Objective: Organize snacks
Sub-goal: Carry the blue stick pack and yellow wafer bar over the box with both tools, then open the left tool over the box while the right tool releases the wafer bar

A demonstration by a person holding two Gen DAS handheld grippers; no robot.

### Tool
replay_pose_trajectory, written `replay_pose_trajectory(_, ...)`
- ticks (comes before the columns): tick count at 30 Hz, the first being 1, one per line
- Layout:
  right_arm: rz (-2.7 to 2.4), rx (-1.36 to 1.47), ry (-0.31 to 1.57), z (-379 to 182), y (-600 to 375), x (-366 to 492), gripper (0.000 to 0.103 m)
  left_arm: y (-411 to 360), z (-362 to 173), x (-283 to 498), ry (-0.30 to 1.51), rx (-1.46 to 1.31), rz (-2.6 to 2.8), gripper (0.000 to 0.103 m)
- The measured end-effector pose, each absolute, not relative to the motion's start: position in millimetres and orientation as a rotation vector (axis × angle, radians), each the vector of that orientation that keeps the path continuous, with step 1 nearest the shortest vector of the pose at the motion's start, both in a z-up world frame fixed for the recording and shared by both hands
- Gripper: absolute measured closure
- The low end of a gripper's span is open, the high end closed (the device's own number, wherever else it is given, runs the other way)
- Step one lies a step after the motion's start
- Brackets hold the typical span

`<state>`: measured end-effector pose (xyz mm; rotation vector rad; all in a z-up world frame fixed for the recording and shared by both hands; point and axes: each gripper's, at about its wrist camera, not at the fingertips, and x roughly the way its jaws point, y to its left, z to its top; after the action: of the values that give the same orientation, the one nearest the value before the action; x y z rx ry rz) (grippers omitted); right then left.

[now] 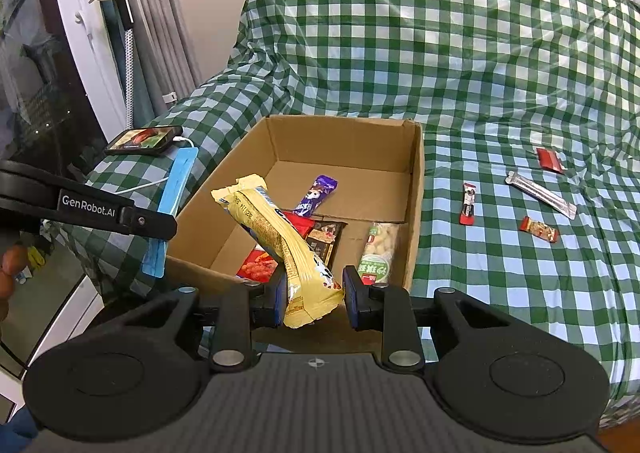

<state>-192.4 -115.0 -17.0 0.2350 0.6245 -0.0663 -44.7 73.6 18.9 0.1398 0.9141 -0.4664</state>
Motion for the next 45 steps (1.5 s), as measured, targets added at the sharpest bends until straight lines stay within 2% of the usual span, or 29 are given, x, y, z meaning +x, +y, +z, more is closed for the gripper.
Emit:
replay_pose_trajectory(27,-0.086,0.243,0.653,-23.3,-135.8,-144.3,0.073,47.3,14.6,1.7,0.922,0.120,-0.454,0.085)
replay_pose_trajectory(45,-0.083,0.258,0.702,-43.1,-150.7,-91.4,0.073,25.0,-18.9,53.4,0.975,0.143,-0.441,0.085)
